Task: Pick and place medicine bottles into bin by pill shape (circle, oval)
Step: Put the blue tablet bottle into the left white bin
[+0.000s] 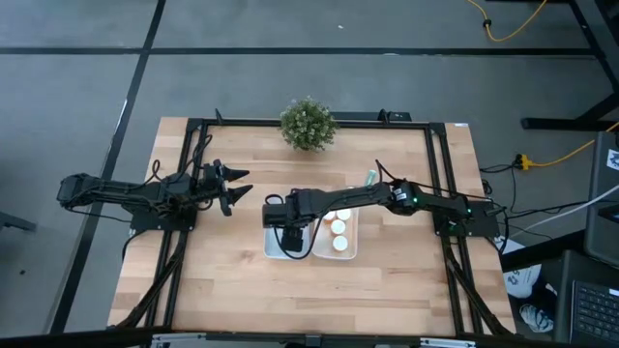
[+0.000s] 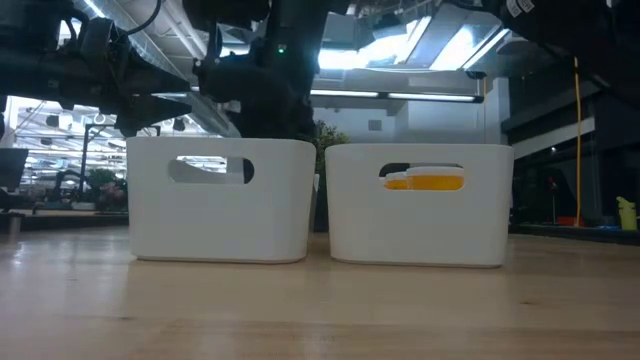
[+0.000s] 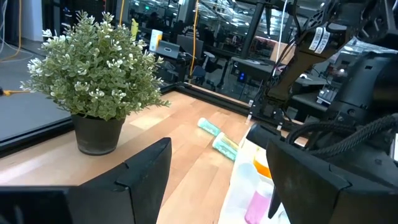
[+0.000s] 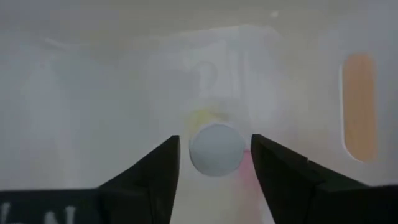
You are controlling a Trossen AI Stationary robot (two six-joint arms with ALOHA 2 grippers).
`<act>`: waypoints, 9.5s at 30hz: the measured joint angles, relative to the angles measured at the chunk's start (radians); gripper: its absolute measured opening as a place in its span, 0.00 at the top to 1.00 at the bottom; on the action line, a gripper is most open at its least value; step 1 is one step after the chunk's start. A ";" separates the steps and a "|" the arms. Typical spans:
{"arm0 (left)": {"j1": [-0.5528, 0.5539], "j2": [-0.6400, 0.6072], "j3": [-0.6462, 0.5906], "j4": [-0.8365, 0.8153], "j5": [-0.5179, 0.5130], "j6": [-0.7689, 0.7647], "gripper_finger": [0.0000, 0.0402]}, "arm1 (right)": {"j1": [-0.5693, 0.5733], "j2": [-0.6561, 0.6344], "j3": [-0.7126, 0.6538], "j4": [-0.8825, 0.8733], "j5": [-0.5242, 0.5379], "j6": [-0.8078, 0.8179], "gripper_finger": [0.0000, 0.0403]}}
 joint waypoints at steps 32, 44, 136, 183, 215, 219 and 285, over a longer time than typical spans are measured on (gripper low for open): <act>0.000 0.000 0.000 0.000 0.000 0.000 0.36 | 0.194 -0.402 -0.040 -0.388 0.275 -0.044 0.57; 0.000 0.000 0.000 0.000 0.000 0.000 0.36 | 0.224 -0.980 -0.882 0.073 0.309 0.051 0.57; 0.000 0.000 0.000 0.000 0.000 0.000 0.36 | -0.540 -0.856 -1.537 0.734 0.039 -0.968 0.57; 0.000 0.000 0.000 0.000 0.000 0.000 0.36 | -0.399 -1.236 -2.256 1.570 -0.005 -0.012 0.57; 0.000 0.000 0.000 0.000 0.000 0.000 0.36 | -0.275 -1.233 -2.345 1.715 0.183 0.102 0.36; 0.000 0.000 0.000 0.000 0.000 0.000 0.36 | -0.273 -1.232 -2.347 1.737 0.200 0.114 0.36; 0.000 0.000 0.000 0.000 0.000 0.000 0.36 | -0.282 -1.272 -2.169 1.802 0.328 -0.248 0.72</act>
